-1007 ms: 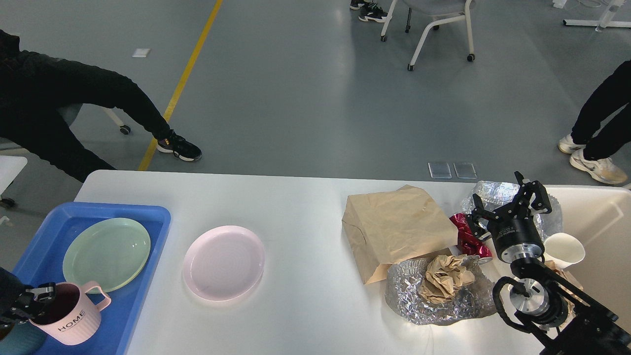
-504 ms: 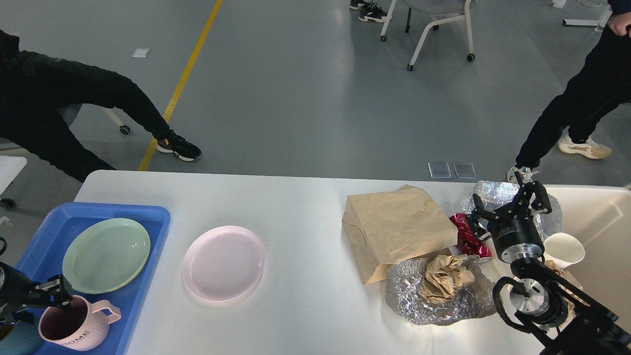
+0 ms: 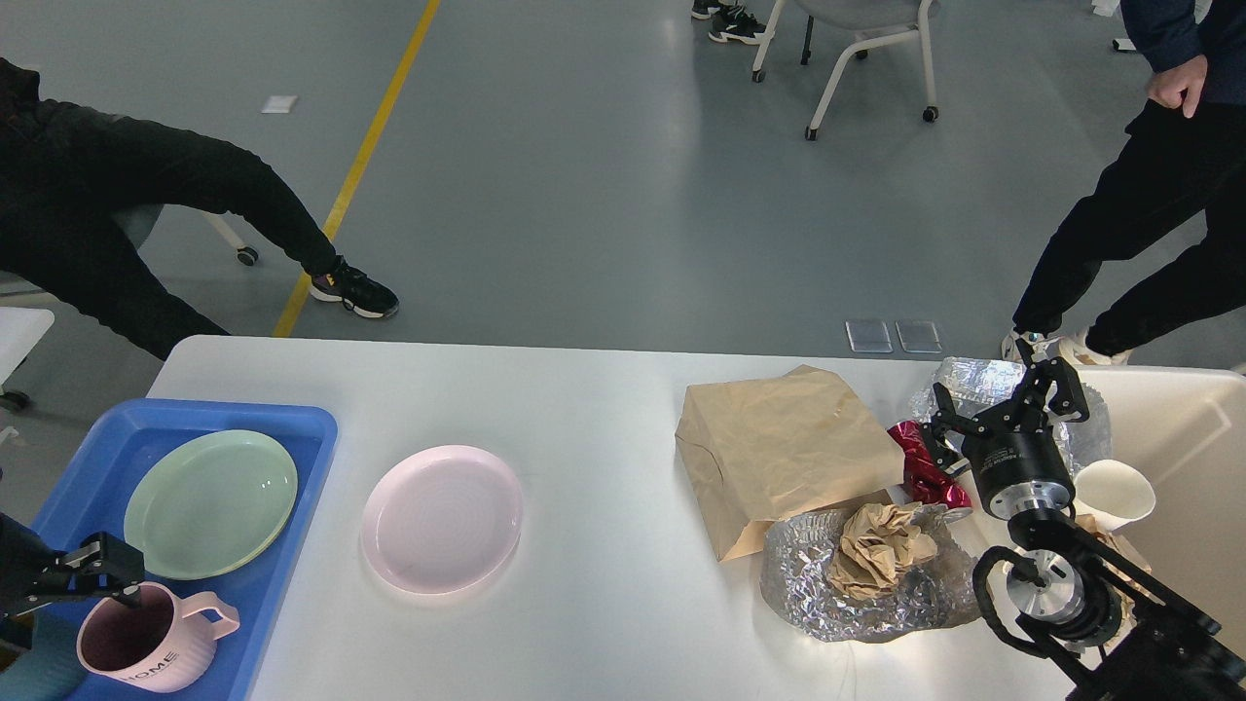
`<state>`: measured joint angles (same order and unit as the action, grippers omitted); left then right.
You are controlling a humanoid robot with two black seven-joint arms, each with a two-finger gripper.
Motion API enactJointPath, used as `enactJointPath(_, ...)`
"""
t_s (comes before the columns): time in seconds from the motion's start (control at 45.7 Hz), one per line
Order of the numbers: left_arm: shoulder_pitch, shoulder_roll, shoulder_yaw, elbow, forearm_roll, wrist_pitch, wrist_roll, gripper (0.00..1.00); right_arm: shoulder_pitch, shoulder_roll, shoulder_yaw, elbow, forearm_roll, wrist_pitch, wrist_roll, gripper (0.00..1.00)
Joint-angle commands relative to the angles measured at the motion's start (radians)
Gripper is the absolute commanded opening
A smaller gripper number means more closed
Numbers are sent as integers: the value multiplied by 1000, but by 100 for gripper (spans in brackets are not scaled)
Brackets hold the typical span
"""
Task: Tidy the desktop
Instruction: 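Open the left gripper and raise it away from the mug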
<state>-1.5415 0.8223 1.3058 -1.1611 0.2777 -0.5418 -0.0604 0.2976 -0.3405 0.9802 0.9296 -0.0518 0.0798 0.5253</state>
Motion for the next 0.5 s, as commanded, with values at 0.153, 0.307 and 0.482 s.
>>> enactJointPath(0.153, -277, -18, 127, -43, -34, -148, 5, 94, 0, 0, 0, 0, 0, 0, 1, 100)
enactJointPath(0.307, -462, -129, 211, -112, -106, -149, 10, 94, 0, 0, 0, 0, 0, 0, 1, 100)
enactJointPath(0.482, -659, -331, 266, -227, -250, -148, 11, 94, 0, 0, 0, 0, 1, 0, -1, 100)
